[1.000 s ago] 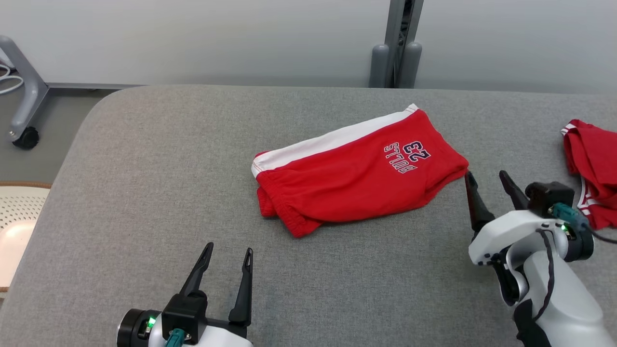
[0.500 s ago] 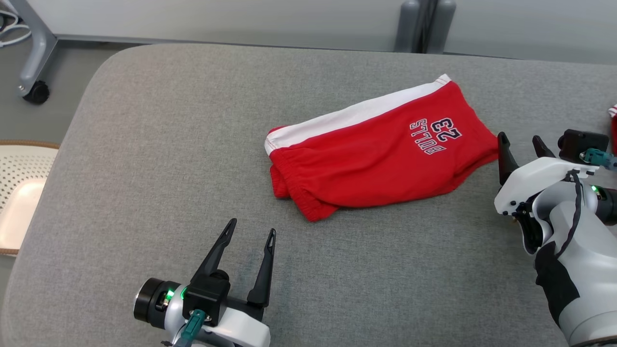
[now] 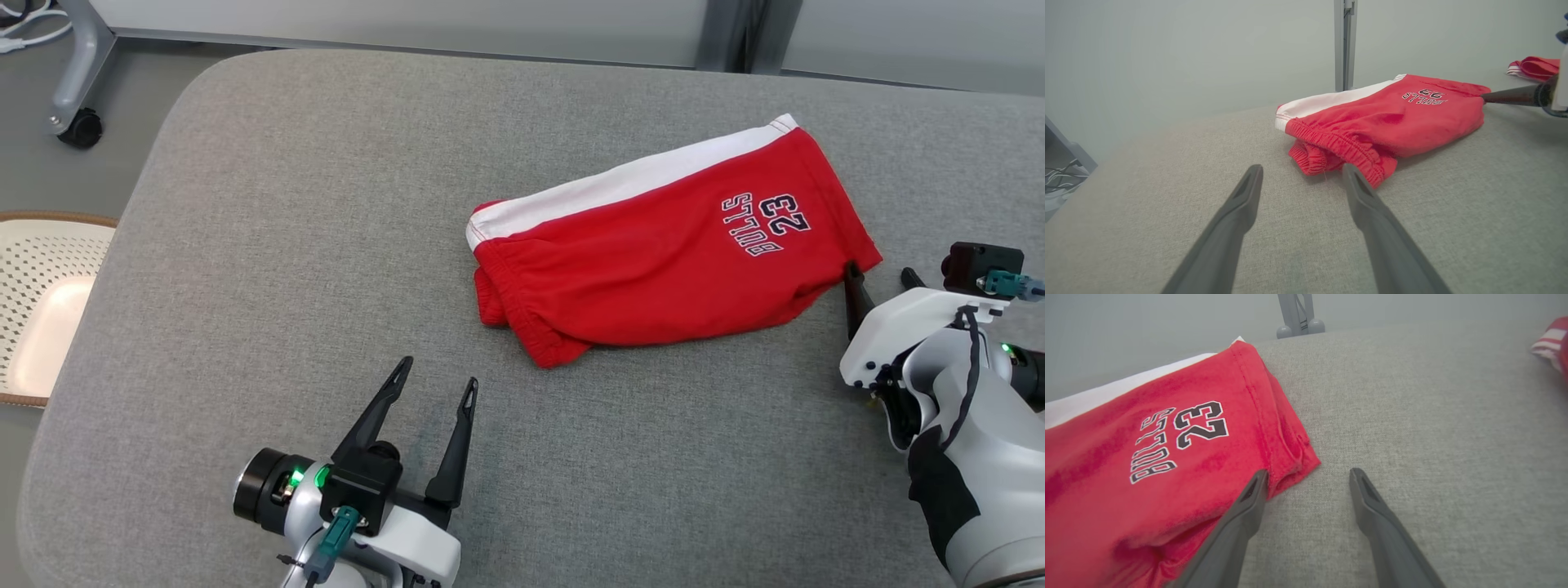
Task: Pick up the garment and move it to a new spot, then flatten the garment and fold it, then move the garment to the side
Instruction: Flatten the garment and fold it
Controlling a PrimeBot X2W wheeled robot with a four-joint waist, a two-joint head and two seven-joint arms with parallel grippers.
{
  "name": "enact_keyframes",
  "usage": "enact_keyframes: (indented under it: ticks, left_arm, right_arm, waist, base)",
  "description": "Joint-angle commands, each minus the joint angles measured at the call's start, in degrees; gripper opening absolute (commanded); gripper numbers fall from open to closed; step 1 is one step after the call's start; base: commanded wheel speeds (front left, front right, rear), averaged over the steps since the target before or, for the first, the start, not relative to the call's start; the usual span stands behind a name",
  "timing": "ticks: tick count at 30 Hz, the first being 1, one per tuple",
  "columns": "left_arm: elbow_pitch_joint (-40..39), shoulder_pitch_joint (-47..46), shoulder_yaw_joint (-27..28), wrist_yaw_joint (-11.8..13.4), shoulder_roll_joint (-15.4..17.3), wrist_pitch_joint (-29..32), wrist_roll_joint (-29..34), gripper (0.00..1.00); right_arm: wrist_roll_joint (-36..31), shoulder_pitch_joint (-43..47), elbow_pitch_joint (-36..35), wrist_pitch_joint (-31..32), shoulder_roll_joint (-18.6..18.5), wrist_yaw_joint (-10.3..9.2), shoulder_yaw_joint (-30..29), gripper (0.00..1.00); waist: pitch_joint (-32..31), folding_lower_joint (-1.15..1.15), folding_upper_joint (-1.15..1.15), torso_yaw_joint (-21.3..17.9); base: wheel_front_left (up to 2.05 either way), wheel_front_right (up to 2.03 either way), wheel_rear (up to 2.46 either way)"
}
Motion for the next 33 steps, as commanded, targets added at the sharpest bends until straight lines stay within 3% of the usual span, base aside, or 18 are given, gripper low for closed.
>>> enact_keyframes:
  ticks: [1,3,6,7,9,11,21,29,33]
  left_arm:
    - [0.03,-0.92,0.01,-0.36,0.28,-0.21,0.36,1.0]
    - [-0.04,-1.2,-0.18,-0.42,0.42,-0.18,0.44,1.0]
    - [-0.23,-1.5,-0.33,-0.45,0.66,-0.12,0.46,1.0]
    - [-0.27,-1.52,-0.38,-0.38,0.72,-0.03,0.43,1.0]
    - [-0.33,-1.58,-0.5,-0.35,0.82,0.03,0.38,1.0]
    - [-0.37,-1.61,-0.59,-0.37,0.79,0.05,0.2,1.0]
    - [-0.33,-1.37,-0.39,0.6,0.75,0.02,-0.52,1.0]
    - [-0.37,-0.29,-0.09,0.99,0.51,-0.13,-0.94,1.0]
    - [-0.25,0.45,-0.01,1.14,0.65,-0.19,-0.77,1.0]
  right_arm:
    - [-0.99,0.7,0.13,0.38,-0.05,-0.02,-0.61,1.0]
    - [-1.66,0.83,0.19,0.41,0.15,-0.02,-1.73,0.98]
    - [-2.36,0.88,0.25,0.51,0.28,-0.02,-3.28,0.74]
    - [-2.8,0.82,0.28,0.65,0.3,-0.02,-3.59,0.54]
    - [-3.46,0.69,0.32,0.92,0.31,-0.02,-4.19,0.36]
    - [-4.36,0.58,0.35,0.88,0.27,-0.03,-4.44,0.0]
    - [-6.67,-0.05,0.28,-2.66,0.04,-0.03,-6.22,0.0]
    - [-3.48,2.71,-1.99,-4.74,1.04,-0.03,-6.68,0.0]
    - [-0.74,6.86,-6.98,-4.8,1.42,-0.03,-6.41,0.0]
  waist:
    - [-0.01,0.0,0.0,0.16]
    - [0.04,0.0,0.0,0.39]
    - [0.23,0.0,0.0,0.79]
    - [0.35,0.0,0.0,0.96]
    - [0.56,0.0,0.0,1.25]
    - [0.69,0.0,0.0,1.54]
    - [0.36,0.0,0.0,1.25]
    - [-1.28,0.0,0.0,-1.73]
    - [-2.4,0.0,0.0,-3.44]
  base:
    - [0.0,0.0,0.0]
    - [0.0,0.0,0.0]
    - [0.0,0.0,0.0]
    - [0.0,0.0,0.0]
    - [0.0,0.0,0.0]
    - [0.0,0.0,0.0]
    - [0.0,0.0,0.0]
    - [0.0,0.0,0.0]
    - [0.0,0.0,0.0]
